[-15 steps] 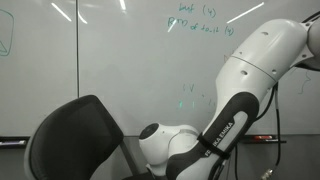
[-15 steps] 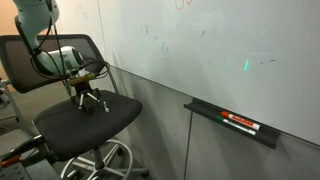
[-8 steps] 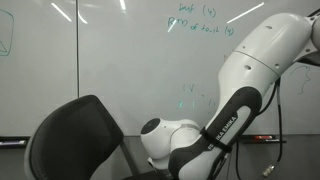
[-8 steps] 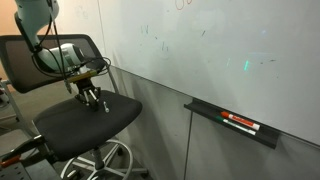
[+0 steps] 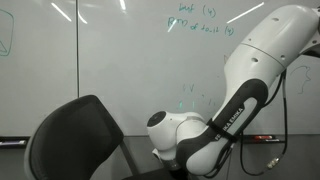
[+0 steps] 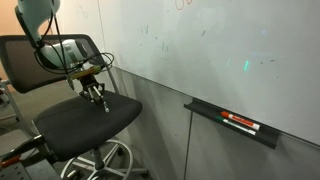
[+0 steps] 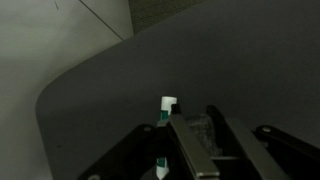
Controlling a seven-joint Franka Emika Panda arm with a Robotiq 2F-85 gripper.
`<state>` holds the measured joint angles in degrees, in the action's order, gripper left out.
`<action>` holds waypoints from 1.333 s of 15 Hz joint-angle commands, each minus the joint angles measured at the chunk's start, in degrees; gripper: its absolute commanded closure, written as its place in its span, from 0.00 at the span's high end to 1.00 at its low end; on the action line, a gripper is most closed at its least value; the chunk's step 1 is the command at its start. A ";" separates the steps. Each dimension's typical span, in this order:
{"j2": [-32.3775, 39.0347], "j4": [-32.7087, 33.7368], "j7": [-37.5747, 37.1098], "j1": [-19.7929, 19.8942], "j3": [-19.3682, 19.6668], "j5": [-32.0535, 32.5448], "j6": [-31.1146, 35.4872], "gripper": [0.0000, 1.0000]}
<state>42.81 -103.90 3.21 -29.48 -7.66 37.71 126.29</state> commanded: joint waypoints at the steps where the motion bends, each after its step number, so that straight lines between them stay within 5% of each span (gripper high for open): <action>1: -3.50 -2.43 -0.71 0.90 1.20 4.19 -1.81 0.08; 9: -6.62 -0.92 -10.65 3.68 5.53 20.19 -5.84 0.08; 20: -16.23 -3.91 -15.70 8.12 2.99 32.05 -14.94 0.08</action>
<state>31.24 -104.72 -10.71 -22.95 -3.21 66.66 113.64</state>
